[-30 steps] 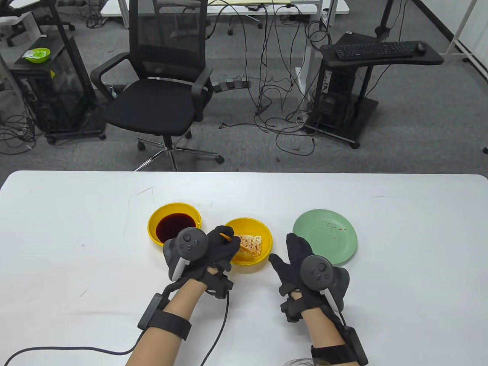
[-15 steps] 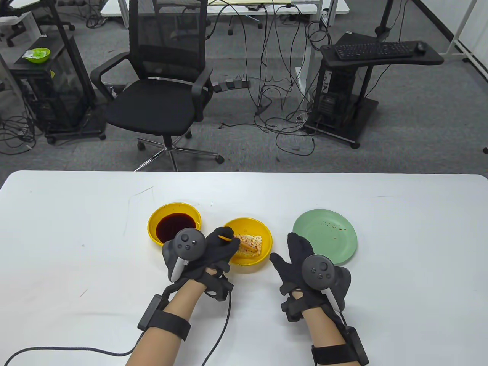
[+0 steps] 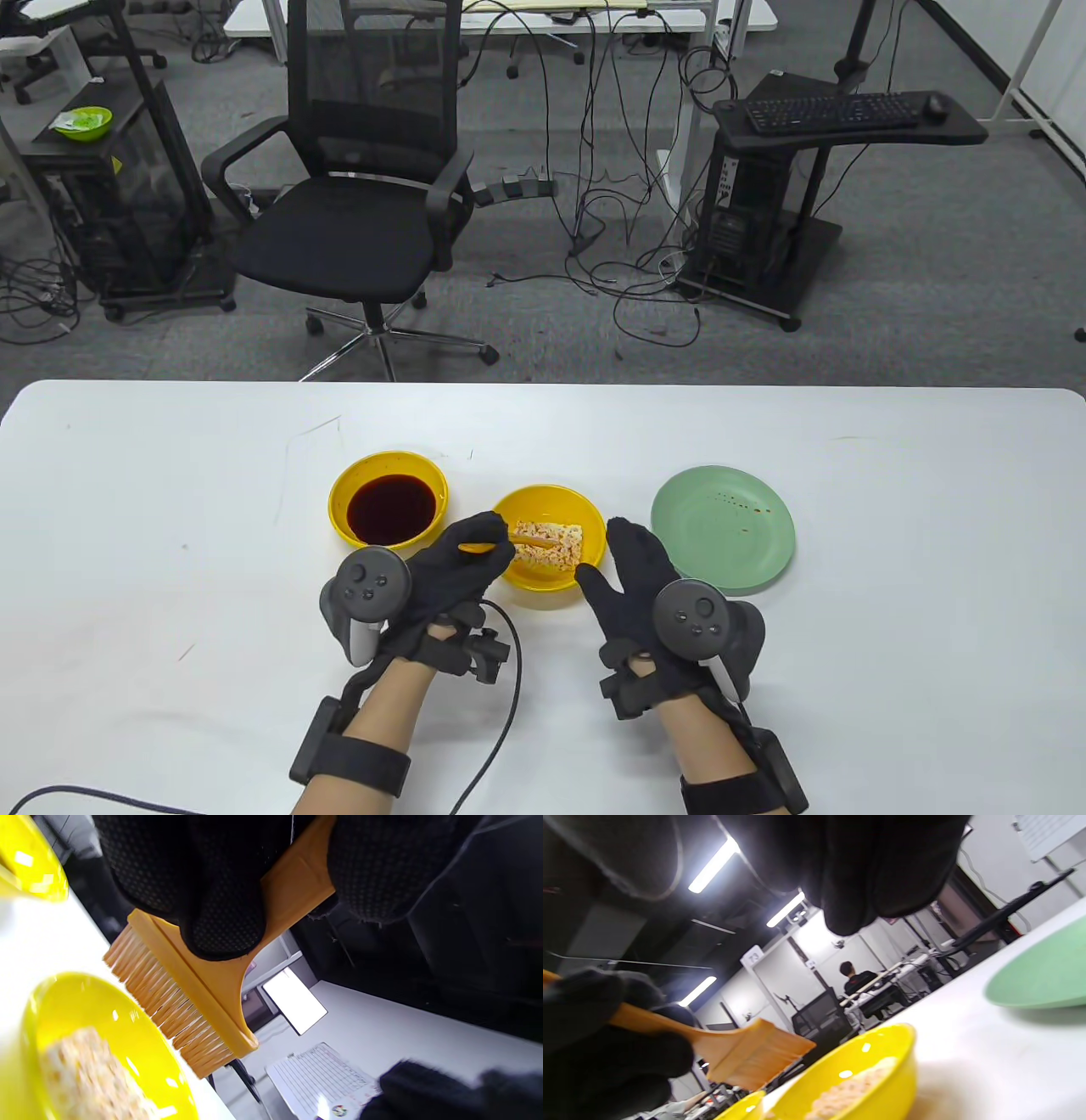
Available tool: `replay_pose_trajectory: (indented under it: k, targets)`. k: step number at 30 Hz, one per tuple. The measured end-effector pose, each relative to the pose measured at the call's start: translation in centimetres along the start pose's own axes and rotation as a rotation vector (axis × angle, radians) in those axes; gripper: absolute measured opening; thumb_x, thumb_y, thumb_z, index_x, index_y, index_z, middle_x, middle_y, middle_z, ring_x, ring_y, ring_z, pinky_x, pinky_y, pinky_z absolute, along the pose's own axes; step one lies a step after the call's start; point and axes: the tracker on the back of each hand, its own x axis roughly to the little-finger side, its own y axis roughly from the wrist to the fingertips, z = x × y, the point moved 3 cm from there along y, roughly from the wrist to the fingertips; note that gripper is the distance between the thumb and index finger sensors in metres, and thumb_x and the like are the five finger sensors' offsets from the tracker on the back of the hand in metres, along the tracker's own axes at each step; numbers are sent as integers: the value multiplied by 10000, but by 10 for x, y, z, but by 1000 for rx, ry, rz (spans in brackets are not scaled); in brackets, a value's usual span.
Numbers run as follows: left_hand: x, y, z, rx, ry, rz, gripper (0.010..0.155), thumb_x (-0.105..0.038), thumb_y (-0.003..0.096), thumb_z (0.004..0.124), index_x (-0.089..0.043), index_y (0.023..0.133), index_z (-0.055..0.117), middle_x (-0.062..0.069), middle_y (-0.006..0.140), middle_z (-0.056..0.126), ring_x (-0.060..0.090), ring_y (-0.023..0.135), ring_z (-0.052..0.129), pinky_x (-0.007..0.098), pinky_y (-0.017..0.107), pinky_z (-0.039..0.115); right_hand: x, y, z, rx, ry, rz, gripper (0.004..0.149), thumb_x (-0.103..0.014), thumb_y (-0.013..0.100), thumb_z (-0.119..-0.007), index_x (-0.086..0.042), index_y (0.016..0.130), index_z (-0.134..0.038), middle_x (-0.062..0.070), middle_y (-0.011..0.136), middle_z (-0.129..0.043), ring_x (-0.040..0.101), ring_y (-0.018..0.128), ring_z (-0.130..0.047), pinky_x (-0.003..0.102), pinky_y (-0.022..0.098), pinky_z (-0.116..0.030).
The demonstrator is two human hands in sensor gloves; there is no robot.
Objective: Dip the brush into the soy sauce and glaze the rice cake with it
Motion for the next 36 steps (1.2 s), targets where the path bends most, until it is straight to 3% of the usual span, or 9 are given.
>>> replay_pose_trajectory:
  k: [5, 10, 20, 32, 36]
  targets:
    - [-16, -9, -1, -45, 246, 108, 421, -488, 388, 910, -369, 789, 859, 54, 880, 962, 211, 653, 1133, 357, 526, 927, -36, -11, -7, -11, 69, 123, 667, -563, 492, -793, -170, 1015, -665, 146, 1022, -758, 350, 808, -910, 484, 554, -815]
    - [-33, -14, 6, -58, 335, 174, 429, -483, 386, 905, -352, 793, 864, 58, 860, 977, 212, 630, 1144, 359, 512, 934, -64, -19, -12, -26, 66, 225, 616, -523, 494, -809, -229, 1017, -668, 116, 1031, -763, 337, 818, -909, 488, 561, -810]
    - [-58, -18, 21, 2, 483, 241, 462, -435, 410, 856, -304, 850, 799, 84, 905, 922, 241, 673, 1108, 384, 540, 904, -69, -21, -15, -31, 45, 253, 511, -441, 503, -824, -263, 974, -733, 66, 984, -842, 297, 774, -957, 474, 548, -824]
    - [-82, -23, 40, 38, 612, 380, 465, -425, 431, 850, -309, 878, 793, 60, 911, 922, 231, 674, 1101, 385, 544, 893, -73, -26, 2, 202, -174, 356, 361, -380, 421, -952, -315, 756, -832, -34, 808, -956, 171, 598, -1056, 367, 456, -907]
    - [-79, -19, 25, 40, 636, 354, 626, -515, 438, 810, -277, 998, 661, 106, 1013, 809, 269, 755, 1047, 414, 589, 851, -67, -22, 18, 259, -187, 344, 348, -367, 418, -956, -321, 743, -841, -28, 811, -956, 177, 605, -1057, 367, 460, -909]
